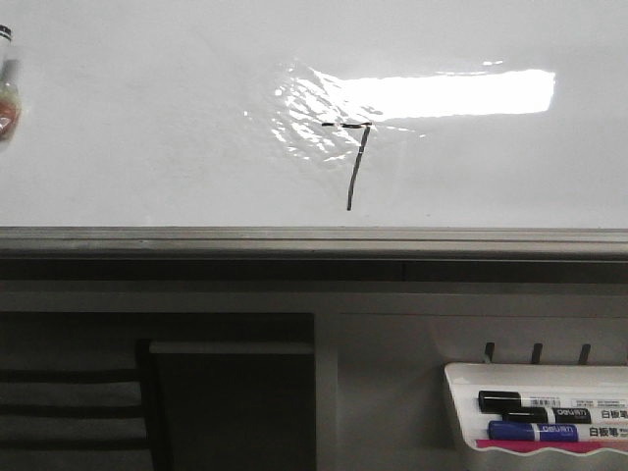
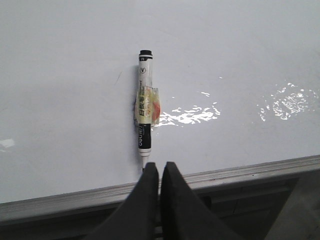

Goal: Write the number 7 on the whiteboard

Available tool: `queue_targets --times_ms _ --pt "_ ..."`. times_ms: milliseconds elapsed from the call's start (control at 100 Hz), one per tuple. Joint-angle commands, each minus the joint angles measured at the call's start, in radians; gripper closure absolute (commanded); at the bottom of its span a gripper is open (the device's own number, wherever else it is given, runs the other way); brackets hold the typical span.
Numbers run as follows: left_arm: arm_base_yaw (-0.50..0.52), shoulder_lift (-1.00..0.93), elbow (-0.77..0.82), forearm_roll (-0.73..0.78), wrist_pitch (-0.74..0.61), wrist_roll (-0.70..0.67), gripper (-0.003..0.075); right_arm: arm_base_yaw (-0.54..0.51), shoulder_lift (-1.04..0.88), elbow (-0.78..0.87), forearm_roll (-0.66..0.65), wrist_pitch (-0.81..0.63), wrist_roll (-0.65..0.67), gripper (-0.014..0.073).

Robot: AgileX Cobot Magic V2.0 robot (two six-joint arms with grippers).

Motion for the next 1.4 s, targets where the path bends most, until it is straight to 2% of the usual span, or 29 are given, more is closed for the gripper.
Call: queue_targets --times_ms 0,110,240,550,720,830,870,1390 --pt "0.003 0.001 -0.027 -0.014 -0.072 -0.010 0.0741 -0.007 0.004 -0.027 -0.013 -0.068 -0.006 0.0665" --pt "0.001 -0.009 -0.019 -0.014 -0.077 -0.010 0.0741 -0.007 0.004 -0.027 -0.013 -0.068 -0.006 0.0665" --pt "0.014 -0.123 0.034 0.010 -0.097 -0.010 0.0741 -0.007 0.004 -0.027 -0.013 -0.068 -0.006 0.0665" --pt "0.085 -0.496 0.317 0.023 -0.242 -0.010 0.0741 -0.007 0.004 -0.027 -0.013 -0.068 -0.006 0.0665" --pt "0.086 -0.533 0.459 0.004 -0.420 -0.052 0.0741 -0.007 0.004 -0.027 -0.013 -0.067 -0.006 0.0665" --pt "0.084 -0.533 0.538 0.063 -0.560 -0.101 0.0741 -0.007 0.004 -0.027 -0.013 -0.067 -0.006 0.0665" --pt "0.084 -0.533 0.532 0.067 -0.525 -0.104 0.0741 -0.007 0.004 -0.027 -0.013 -0.067 -0.006 0.0665" --pt "0.084 -0.533 0.534 0.068 -0.533 -0.104 0.0741 -0.007 0.004 -0.027 -0.013 -0.067 -0.006 0.0665"
